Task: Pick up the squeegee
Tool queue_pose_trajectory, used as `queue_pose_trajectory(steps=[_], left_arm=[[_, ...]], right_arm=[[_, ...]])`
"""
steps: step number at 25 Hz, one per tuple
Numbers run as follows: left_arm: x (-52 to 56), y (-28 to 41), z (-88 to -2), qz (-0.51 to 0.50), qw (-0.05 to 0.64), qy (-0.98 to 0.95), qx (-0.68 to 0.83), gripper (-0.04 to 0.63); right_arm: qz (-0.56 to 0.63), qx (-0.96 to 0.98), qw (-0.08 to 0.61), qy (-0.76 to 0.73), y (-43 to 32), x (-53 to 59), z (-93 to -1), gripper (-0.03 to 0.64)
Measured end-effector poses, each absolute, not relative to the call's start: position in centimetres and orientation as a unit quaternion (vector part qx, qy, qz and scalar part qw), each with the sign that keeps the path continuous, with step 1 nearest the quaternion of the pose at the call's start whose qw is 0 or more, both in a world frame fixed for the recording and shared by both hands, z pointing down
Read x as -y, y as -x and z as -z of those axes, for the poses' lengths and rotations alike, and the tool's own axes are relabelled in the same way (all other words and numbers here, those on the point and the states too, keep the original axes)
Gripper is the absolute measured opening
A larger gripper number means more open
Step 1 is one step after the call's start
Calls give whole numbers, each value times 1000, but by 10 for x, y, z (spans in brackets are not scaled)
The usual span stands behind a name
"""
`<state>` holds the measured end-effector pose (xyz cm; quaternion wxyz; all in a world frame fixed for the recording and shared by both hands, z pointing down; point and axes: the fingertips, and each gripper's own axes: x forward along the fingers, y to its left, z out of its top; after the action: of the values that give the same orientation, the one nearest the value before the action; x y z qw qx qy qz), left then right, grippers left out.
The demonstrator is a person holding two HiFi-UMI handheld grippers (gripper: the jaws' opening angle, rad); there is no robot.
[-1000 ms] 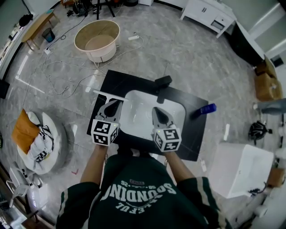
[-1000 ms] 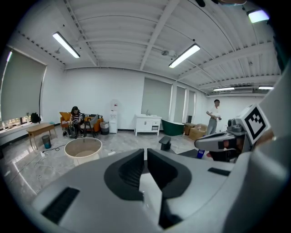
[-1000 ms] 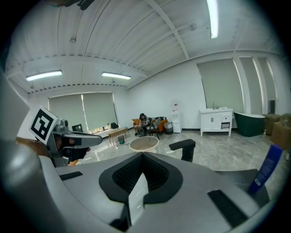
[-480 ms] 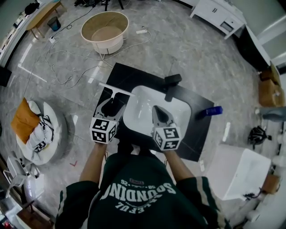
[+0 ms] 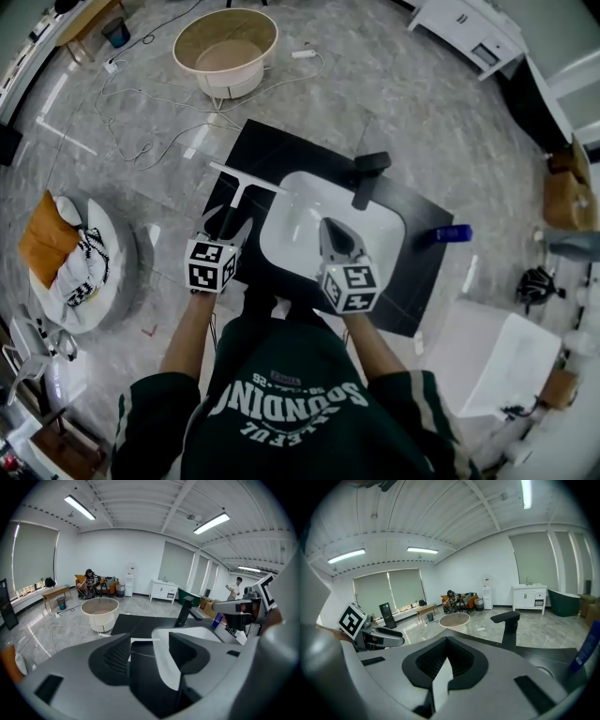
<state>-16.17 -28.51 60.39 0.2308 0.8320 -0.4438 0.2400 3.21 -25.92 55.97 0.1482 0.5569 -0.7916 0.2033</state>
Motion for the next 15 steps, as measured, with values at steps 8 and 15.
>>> queue_pose_trajectory(steps=[8,15], left_arm=[[283,175,-640,-276,254,-816,440,238],[281,177,-669,-307,273,-807,424,236]], right_arm=[[-218,785,162,-558,-34,258,-573,2],[-230,778,169,-560,-35,257,-588,2]])
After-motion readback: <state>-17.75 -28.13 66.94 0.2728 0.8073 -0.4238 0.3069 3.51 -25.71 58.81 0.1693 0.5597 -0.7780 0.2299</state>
